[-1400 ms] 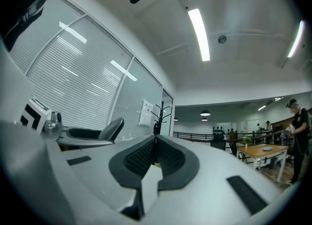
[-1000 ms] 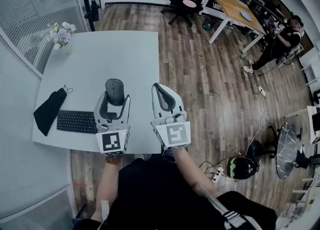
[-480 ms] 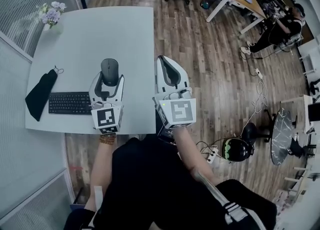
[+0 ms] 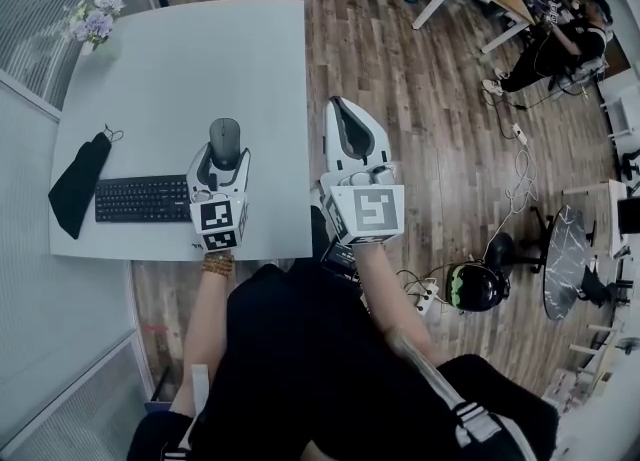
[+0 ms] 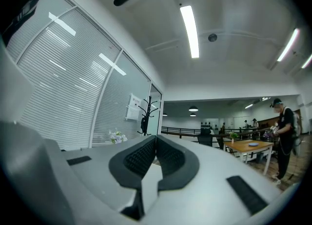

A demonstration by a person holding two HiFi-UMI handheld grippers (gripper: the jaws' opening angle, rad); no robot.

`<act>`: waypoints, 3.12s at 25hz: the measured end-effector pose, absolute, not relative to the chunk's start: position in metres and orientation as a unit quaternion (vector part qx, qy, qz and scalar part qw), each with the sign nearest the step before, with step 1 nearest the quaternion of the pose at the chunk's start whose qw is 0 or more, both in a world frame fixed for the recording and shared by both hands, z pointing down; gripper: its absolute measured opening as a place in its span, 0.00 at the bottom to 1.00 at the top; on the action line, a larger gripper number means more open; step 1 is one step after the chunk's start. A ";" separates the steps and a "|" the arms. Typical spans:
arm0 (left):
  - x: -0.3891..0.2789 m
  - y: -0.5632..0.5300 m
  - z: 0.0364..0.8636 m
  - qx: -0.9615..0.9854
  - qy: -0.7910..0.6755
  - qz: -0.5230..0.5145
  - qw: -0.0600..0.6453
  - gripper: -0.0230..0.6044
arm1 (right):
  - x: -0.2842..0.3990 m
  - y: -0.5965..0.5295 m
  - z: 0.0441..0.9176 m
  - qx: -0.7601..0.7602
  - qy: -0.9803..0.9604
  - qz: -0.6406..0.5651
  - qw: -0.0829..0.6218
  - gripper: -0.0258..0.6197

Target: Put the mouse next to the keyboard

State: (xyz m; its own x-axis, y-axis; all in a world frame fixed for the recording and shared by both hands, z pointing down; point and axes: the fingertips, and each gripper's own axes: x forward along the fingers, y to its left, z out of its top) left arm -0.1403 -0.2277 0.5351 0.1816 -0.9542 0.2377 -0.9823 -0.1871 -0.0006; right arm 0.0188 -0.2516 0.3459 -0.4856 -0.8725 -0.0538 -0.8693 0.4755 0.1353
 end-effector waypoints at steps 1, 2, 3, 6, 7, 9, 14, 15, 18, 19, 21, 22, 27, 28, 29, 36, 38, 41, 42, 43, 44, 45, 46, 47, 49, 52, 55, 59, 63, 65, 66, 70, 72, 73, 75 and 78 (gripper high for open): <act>-0.139 -0.229 0.540 0.765 -0.631 0.096 0.081 0.52 | 0.021 -0.253 0.346 0.508 -0.858 -0.072 0.012 0.04; -0.137 -0.231 0.546 0.765 -0.630 0.100 0.086 0.52 | 0.024 -0.255 0.345 0.510 -0.857 -0.072 0.012 0.04; -0.136 -0.233 0.551 0.765 -0.630 0.103 0.092 0.52 | 0.027 -0.256 0.345 0.512 -0.856 -0.072 0.013 0.04; -0.135 -0.238 0.577 0.764 -0.624 0.116 0.116 0.52 | 0.033 -0.262 0.351 0.520 -0.851 -0.067 0.016 0.04; -0.135 -0.239 0.587 0.764 -0.622 0.121 0.124 0.52 | 0.033 -0.263 0.353 0.521 -0.850 -0.067 0.018 0.04; -0.135 -0.238 0.602 0.763 -0.618 0.129 0.138 0.52 | 0.035 -0.264 0.355 0.523 -0.850 -0.066 0.022 0.04; -0.128 -0.232 0.638 0.760 -0.607 0.156 0.171 0.52 | 0.041 -0.267 0.359 0.523 -0.850 -0.062 0.025 0.04; -0.127 -0.231 0.645 0.759 -0.605 0.162 0.177 0.52 | 0.041 -0.268 0.360 0.523 -0.850 -0.062 0.026 0.04; -0.128 -0.229 0.665 0.755 -0.601 0.176 0.195 0.52 | 0.040 -0.272 0.360 0.523 -0.850 -0.060 0.028 0.04; -0.129 -0.228 0.671 0.752 -0.601 0.180 0.202 0.52 | 0.038 -0.273 0.361 0.522 -0.851 -0.060 0.029 0.04; -0.133 -0.224 0.686 0.746 -0.602 0.187 0.216 0.52 | 0.037 -0.274 0.362 0.520 -0.852 -0.059 0.031 0.04; -0.134 -0.222 0.693 0.744 -0.601 0.191 0.222 0.52 | 0.037 -0.275 0.364 0.520 -0.852 -0.059 0.032 0.04; -0.139 -0.211 0.729 0.732 -0.594 0.214 0.256 0.52 | 0.035 -0.277 0.367 0.522 -0.850 -0.056 0.038 0.04; -0.139 -0.208 0.735 0.728 -0.594 0.218 0.263 0.52 | 0.035 -0.278 0.367 0.521 -0.851 -0.056 0.039 0.04; -0.138 -0.206 0.741 0.726 -0.594 0.221 0.269 0.52 | 0.035 -0.279 0.367 0.521 -0.851 -0.056 0.040 0.04; -0.137 -0.195 0.771 0.714 -0.586 0.243 0.296 0.52 | 0.035 -0.278 0.372 0.519 -0.852 -0.053 0.043 0.04; -0.136 -0.192 0.778 0.712 -0.583 0.248 0.302 0.52 | 0.034 -0.278 0.373 0.518 -0.853 -0.053 0.044 0.04; -0.136 -0.187 0.788 0.709 -0.578 0.257 0.310 0.52 | 0.032 -0.277 0.375 0.517 -0.853 -0.051 0.046 0.04; -0.136 -0.185 0.791 0.708 -0.577 0.260 0.313 0.52 | 0.032 -0.277 0.376 0.517 -0.853 -0.051 0.046 0.04; -0.137 -0.184 0.794 0.707 -0.576 0.263 0.316 0.52 | 0.031 -0.278 0.376 0.517 -0.853 -0.051 0.046 0.04; -0.137 -0.183 0.797 0.706 -0.575 0.266 0.318 0.52 | 0.031 -0.278 0.375 0.517 -0.853 -0.052 0.046 0.04; -0.137 -0.182 0.799 0.705 -0.573 0.268 0.320 0.52 | 0.031 -0.278 0.374 0.517 -0.853 -0.052 0.046 0.04; -0.137 -0.180 0.801 0.704 -0.572 0.270 0.323 0.52 | 0.030 -0.278 0.374 0.517 -0.853 -0.052 0.046 0.04; -0.137 -0.179 0.803 0.702 -0.571 0.272 0.326 0.52 | 0.030 -0.278 0.374 0.517 -0.853 -0.052 0.046 0.04; -0.137 -0.177 0.808 0.700 -0.569 0.276 0.332 0.52 | 0.030 -0.279 0.375 0.516 -0.854 -0.051 0.047 0.04; -0.136 -0.173 0.814 0.697 -0.565 0.281 0.340 0.52 | 0.026 -0.279 0.376 0.513 -0.855 -0.050 0.048 0.04; -0.136 -0.171 0.816 0.696 -0.563 0.285 0.343 0.52 | 0.024 -0.278 0.376 0.511 -0.857 -0.049 0.047 0.04; -0.135 -0.168 0.823 0.695 -0.556 0.293 0.348 0.52 | 0.022 -0.277 0.376 0.511 -0.857 -0.049 0.048 0.04; -0.132 -0.166 0.826 0.695 -0.553 0.300 0.349 0.52 | 0.027 -0.279 0.376 0.513 -0.855 -0.050 0.049 0.04; -0.132 -0.166 0.826 0.695 -0.553 0.301 0.348 0.52 | 0.029 -0.278 0.376 0.514 -0.855 -0.050 0.048 0.04; -0.132 -0.166 0.827 0.695 -0.553 0.302 0.347 0.52 | 0.029 -0.278 0.376 0.515 -0.855 -0.050 0.048 0.04; -0.131 -0.167 0.828 0.698 -0.546 0.310 0.345 0.52 | 0.028 -0.277 0.376 0.513 -0.856 -0.050 0.047 0.04; -0.129 -0.166 0.828 0.699 -0.543 0.311 0.345 0.52 | 0.026 -0.276 0.376 0.510 -0.857 -0.050 0.046 0.04; -0.127 -0.165 0.828 0.701 -0.542 0.311 0.344 0.52 | 0.026 -0.276 0.376 0.509 -0.858 -0.051 0.046 0.04; -0.123 -0.165 0.826 0.703 -0.538 0.314 0.342 0.56 | 0.025 -0.276 0.375 0.508 -0.859 -0.052 0.046 0.04; -0.123 -0.167 0.820 0.707 -0.540 0.313 0.333 0.56 | 0.023 -0.276 0.373 0.505 -0.860 -0.053 0.044 0.04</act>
